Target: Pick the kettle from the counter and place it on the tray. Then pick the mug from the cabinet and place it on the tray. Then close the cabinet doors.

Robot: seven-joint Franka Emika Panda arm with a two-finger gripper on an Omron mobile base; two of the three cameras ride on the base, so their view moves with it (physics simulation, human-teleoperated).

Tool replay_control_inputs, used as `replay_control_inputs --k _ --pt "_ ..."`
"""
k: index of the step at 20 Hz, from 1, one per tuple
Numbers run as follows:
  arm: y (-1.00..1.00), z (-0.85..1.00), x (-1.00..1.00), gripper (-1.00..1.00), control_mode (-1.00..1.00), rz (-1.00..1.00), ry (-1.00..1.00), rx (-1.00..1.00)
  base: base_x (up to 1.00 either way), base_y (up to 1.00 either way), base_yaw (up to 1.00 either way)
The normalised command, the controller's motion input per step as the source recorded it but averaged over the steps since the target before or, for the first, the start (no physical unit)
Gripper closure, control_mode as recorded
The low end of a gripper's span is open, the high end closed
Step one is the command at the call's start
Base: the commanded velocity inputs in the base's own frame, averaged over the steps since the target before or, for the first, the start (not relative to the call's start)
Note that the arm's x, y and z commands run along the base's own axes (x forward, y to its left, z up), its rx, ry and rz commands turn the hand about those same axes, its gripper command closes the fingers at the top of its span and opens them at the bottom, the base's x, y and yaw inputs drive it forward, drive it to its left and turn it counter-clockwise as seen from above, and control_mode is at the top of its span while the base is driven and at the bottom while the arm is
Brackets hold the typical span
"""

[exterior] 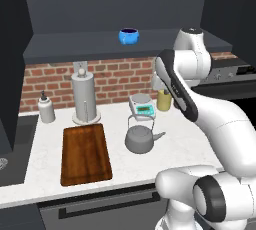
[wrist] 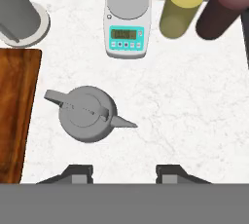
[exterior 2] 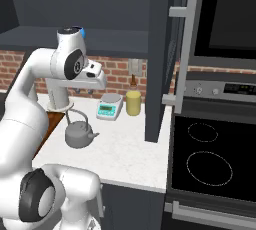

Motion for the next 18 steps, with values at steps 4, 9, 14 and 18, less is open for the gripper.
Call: replay_control_inputs --k 4,9,14,18 --pt "0.0 -0.04 -0.1 -1.0 -1.0 0.0 0.0 -0.01 0.0 0.0 0.0" --pt "0.13 -0.3 -0.33 -1.0 -1.0 0.09 -0.01 -0.22 0.0 0.0 0.0" --pt "0.34 -0.28 -0.27 -1.0 -1.0 0.21 -0.03 -0.12 0.0 0.0 0.0" --pt "0.39 -0.24 -0.09 -1.0 -1.0 0.3 -0.01 -0.04 0.0 0.0 0.0"
